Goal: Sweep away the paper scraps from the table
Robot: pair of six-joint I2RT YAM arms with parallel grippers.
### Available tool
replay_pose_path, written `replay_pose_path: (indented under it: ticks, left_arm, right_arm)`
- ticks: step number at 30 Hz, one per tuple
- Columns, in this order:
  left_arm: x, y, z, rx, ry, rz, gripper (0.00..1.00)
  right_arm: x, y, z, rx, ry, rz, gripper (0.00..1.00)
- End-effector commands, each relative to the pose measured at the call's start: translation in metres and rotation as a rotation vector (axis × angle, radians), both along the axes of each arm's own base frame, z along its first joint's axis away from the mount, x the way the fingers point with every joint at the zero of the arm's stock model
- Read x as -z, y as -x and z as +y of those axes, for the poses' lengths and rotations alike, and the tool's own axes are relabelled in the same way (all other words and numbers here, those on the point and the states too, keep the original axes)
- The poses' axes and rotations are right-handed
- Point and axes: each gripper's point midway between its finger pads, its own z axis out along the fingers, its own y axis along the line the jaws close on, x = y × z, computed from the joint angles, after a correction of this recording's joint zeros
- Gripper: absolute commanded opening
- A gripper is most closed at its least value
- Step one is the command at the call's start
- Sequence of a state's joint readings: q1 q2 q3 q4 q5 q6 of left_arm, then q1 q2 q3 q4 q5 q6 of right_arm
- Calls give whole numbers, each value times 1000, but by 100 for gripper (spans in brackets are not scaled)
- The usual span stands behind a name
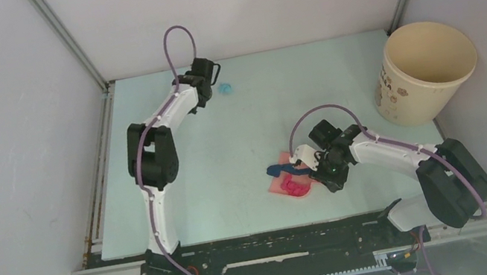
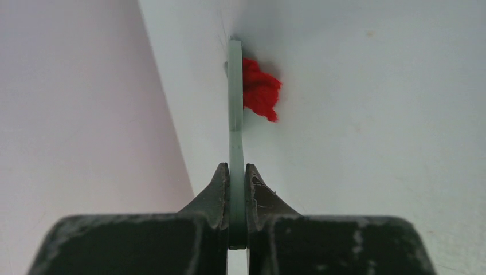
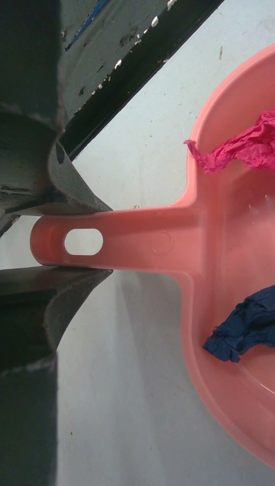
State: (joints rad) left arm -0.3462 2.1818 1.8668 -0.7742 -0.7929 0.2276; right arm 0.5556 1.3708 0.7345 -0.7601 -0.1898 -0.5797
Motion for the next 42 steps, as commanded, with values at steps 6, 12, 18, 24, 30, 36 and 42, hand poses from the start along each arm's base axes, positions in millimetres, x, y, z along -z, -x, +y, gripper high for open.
replay_pose_path:
  ticks: [6,12,18,24,30,36,42]
  left_arm:
    - [-15,19,-65,143,243,47,0]
    - [-16,63,-116,259,308,106,0]
    - [1,119,-156,306,323,232,0]
    - [7,172,-190,341,450,293,0]
    - [-16,209,-228,405,744,312,0]
    - [-22,242,-270,450,1046,391,0]
    - [-43,257,-293,486,1206,393,0]
  right_arm:
    - [-12,-10,4,13,-23,-35,18]
    - [-12,-11,2,22,-17,-40,18]
    - [-8,-11,-1,29,8,-32,16]
    - [-7,-12,-2,33,13,-34,14]
    - [-3,-13,-5,41,41,-29,12]
    - [-1,-13,-5,41,48,-29,12]
    - [0,-12,-5,41,50,-22,12]
